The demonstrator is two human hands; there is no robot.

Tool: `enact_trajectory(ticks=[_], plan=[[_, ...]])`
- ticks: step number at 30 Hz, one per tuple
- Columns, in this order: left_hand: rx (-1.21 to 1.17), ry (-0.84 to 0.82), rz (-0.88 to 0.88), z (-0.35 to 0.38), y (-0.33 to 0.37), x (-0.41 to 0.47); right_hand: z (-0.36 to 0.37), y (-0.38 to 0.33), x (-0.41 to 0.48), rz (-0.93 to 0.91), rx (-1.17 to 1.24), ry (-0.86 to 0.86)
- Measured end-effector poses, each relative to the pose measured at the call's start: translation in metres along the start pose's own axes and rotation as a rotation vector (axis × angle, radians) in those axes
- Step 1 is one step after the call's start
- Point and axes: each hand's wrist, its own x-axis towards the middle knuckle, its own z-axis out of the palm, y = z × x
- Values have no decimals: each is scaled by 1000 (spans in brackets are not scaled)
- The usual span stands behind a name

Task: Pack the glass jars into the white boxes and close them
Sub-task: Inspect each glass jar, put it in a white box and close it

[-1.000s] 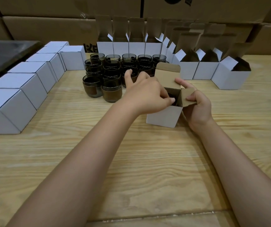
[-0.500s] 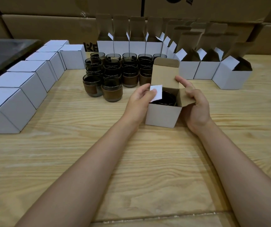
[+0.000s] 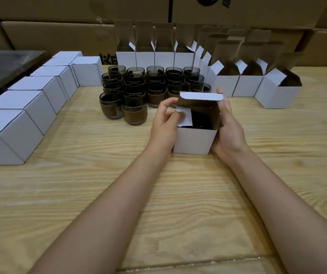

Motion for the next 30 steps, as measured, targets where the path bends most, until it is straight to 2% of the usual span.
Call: enact_trajectory(ticks=[3, 8, 13, 16, 25, 30], plan=[[-2, 14, 8, 1, -2, 0, 0, 1, -1, -39, -15, -8], [-49, 73, -11, -2, -1, 2, 6, 4, -4, 26, 39, -65], [-75, 129, -35, -4, -4, 3, 4, 3, -8, 28, 4, -207], [-68, 131, -11, -4, -5, 3, 4, 0, -7, 35, 3, -170], [-307, -60, -12, -12, 3, 2, 10, -3, -11, -22, 45, -124], [-324, -91, -50, -14, 4, -1, 16, -6, -15, -44, 16, -198]])
